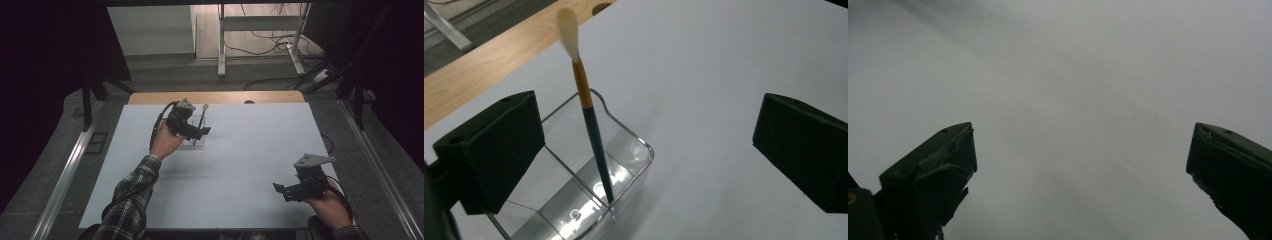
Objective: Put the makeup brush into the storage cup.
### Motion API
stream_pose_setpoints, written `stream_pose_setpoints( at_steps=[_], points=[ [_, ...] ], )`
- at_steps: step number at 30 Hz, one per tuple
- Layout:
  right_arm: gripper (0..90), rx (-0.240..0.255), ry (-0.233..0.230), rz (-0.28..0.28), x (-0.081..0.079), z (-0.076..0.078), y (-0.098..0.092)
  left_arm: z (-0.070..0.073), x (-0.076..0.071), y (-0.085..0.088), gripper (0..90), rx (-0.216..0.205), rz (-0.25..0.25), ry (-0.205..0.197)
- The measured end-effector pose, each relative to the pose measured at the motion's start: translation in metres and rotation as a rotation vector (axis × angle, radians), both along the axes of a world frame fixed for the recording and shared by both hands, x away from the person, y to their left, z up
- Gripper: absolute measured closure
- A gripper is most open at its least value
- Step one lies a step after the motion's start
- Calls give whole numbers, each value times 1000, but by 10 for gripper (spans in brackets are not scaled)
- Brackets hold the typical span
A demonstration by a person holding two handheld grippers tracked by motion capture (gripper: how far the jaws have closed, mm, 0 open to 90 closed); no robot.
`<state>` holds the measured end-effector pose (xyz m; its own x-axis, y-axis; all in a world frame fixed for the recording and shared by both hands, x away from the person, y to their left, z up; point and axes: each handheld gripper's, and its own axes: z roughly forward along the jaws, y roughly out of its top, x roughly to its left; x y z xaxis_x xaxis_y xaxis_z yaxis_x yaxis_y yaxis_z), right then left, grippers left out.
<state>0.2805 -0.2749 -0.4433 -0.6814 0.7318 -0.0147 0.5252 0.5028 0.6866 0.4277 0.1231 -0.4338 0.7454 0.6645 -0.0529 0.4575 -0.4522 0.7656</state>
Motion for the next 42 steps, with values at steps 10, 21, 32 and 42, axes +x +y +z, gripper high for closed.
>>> stream_pose_setpoints(
  at_steps=[10,21,32,42],
  points=[
    [0,1,1,-3,0,0,0,1,-10,6,0,-22,-25,22],
    [0,47,8,-53,2,1,-6,-1,-24,12,0,-23,-31,20],
    [0,35,-2,-56,2,1,-5,-7,-40,17,0,-6,-43,3],
    [0,30,-10,-59,3,1,-6,-13,-53,28,0,-2,-26,4]
  ],
)
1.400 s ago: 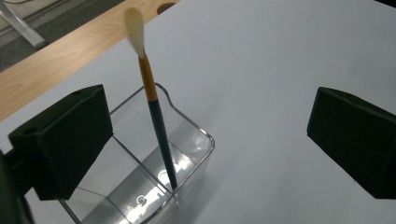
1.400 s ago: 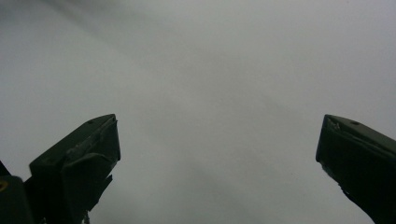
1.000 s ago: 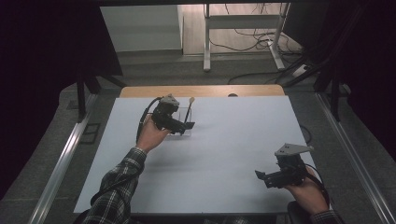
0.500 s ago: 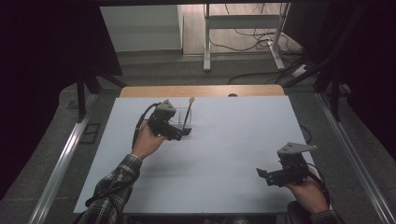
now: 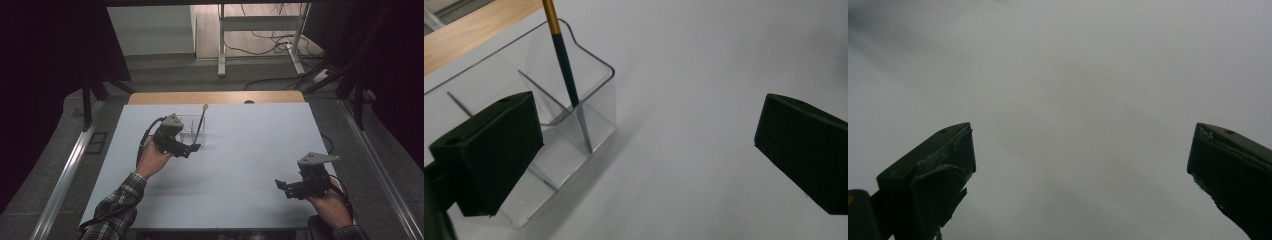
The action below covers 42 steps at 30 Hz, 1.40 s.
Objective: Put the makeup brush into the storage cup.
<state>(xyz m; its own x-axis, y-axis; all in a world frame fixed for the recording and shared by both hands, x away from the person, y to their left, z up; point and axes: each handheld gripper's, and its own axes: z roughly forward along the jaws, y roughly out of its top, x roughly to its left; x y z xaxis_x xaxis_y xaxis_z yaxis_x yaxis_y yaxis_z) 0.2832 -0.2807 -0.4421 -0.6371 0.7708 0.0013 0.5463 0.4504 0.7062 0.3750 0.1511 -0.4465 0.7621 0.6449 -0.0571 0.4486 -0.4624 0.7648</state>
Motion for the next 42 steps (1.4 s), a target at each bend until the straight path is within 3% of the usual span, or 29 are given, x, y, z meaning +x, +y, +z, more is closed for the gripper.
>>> stream_pose_setpoints(
  at_steps=[18,29,42],
  points=[
    [0,-9,-3,7,1,-1,0,-3,-21,11,0,-29,28,16],
    [0,-12,-4,10,1,-1,1,-6,-39,18,0,4,33,12],
    [0,-15,-3,11,1,-1,1,-6,-56,32,0,4,54,9]
  ],
)
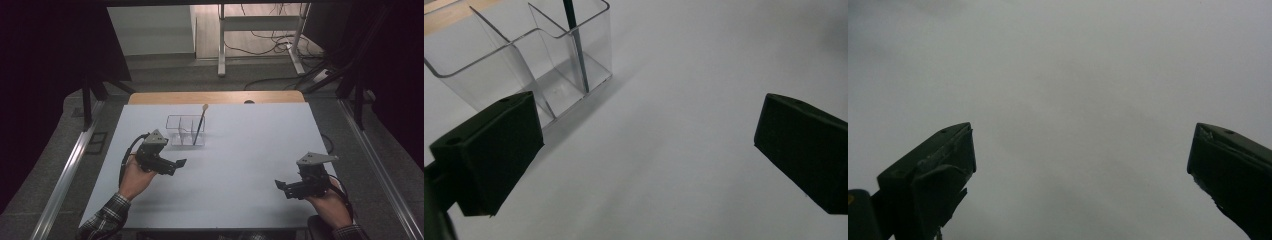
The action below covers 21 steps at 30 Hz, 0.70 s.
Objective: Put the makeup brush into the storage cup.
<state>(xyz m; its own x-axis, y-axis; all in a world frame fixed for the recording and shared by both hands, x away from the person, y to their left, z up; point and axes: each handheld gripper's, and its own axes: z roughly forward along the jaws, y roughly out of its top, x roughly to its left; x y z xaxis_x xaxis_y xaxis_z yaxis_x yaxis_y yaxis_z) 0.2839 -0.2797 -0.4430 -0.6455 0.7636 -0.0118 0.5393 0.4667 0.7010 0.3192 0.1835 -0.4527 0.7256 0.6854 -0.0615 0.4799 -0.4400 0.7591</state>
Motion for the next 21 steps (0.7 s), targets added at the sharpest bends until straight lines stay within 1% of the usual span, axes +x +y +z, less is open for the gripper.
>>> stream_pose_setpoints(
  at_steps=[4,6,11,17,21],
  points=[
    [0,0,0,0,0,0,0,-1,-5,3,0,2,7,2],
    [0,-1,0,0,0,0,0,-1,-7,5,0,11,9,1],
    [0,-1,0,0,0,0,0,-2,-14,10,0,12,16,3],
    [0,-1,0,0,0,0,0,-3,-22,19,0,-5,31,6],
    [0,-1,0,2,0,0,0,-4,-28,27,0,-21,36,20]
  ],
)
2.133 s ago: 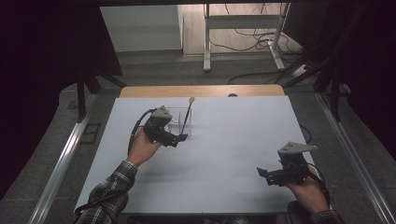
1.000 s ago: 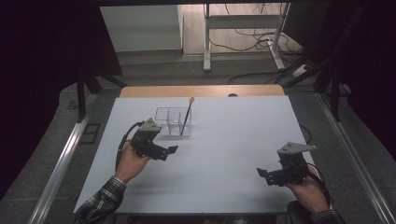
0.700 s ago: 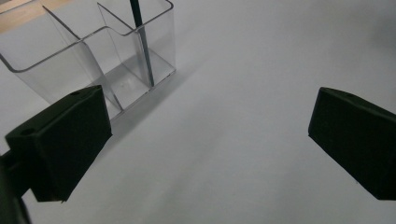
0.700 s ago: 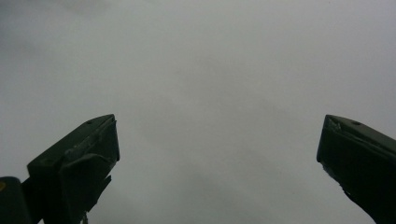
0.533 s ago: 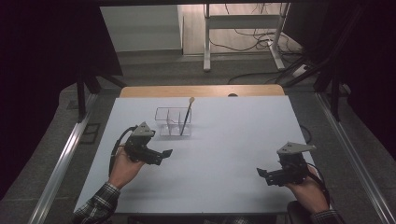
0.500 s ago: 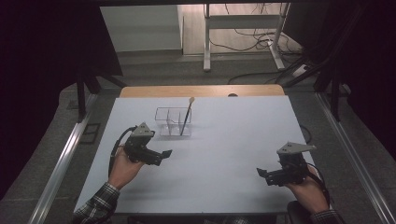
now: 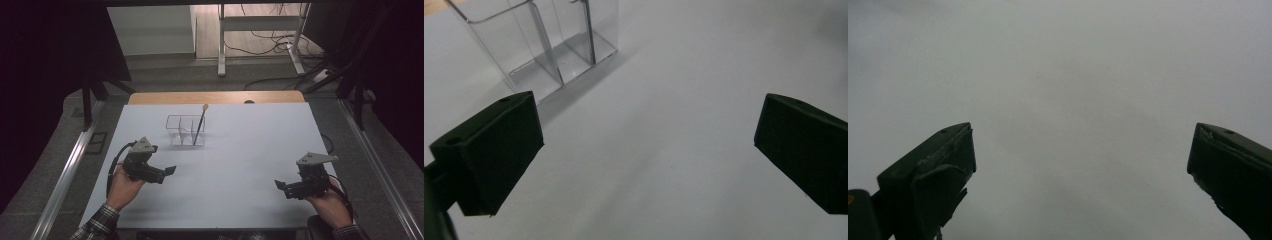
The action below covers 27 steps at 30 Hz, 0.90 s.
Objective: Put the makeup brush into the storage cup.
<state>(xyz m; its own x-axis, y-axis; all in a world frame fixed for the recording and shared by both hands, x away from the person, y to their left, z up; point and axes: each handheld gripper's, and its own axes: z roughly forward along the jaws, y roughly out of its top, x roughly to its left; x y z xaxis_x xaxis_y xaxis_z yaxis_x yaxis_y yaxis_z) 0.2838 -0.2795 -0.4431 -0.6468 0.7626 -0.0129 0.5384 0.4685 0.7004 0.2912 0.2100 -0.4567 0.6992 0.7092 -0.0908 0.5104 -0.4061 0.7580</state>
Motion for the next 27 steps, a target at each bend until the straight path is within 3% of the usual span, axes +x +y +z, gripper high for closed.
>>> stream_pose_setpoints(
  at_steps=[14,27],
  points=[
    [0,1,0,-4,0,0,0,0,-19,22,0,-14,40,11],
    [0,1,-1,-6,0,0,0,-2,-35,32,0,27,70,6]
  ],
)
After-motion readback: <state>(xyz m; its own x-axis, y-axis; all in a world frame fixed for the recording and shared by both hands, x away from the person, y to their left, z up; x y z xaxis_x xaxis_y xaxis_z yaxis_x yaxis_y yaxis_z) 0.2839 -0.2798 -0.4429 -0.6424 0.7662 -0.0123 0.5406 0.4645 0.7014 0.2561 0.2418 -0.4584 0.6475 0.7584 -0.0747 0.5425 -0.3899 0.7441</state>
